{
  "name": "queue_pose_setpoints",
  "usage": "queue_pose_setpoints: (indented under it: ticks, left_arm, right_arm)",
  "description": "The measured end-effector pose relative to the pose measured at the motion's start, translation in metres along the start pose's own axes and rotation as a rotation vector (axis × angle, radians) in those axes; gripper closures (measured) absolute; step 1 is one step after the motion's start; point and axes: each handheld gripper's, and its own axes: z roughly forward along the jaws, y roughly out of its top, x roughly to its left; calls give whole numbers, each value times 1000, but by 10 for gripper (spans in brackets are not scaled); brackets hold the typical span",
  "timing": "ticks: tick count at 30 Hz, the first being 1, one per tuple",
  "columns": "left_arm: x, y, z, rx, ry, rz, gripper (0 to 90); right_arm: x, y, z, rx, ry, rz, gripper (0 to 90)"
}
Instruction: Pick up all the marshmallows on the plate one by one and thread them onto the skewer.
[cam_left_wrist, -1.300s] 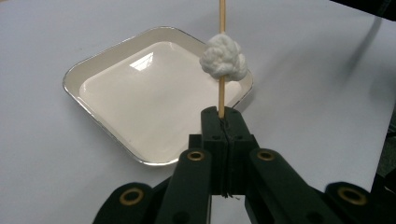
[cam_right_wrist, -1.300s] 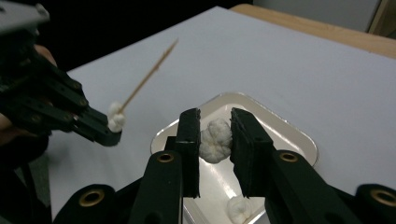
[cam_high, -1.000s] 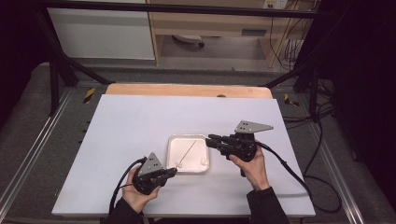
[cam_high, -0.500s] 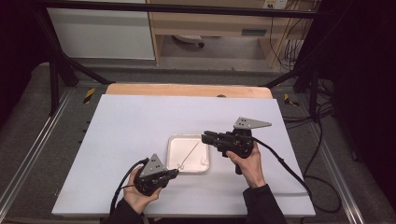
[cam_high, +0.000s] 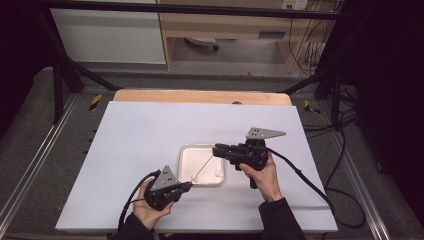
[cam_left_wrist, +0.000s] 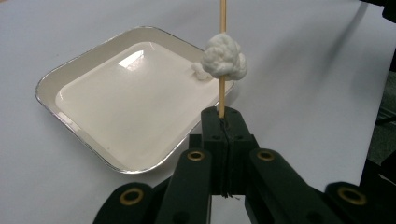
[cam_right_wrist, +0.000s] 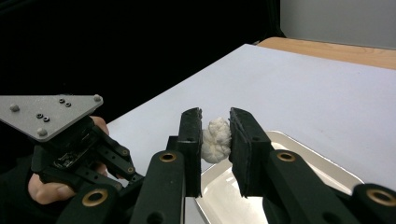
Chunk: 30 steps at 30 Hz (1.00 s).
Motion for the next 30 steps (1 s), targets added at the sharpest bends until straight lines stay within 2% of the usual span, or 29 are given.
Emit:
queue_pose_setpoints:
  ticks: [21,30]
  left_arm:
    - [-1,-4,-1,-44,17,2,893]
    - [-2,-5,3,-32,22,20,893]
  right_arm:
    - [3,-8,8,-13,48,39,796]
    - [5,-10,9,-5,83,37,807]
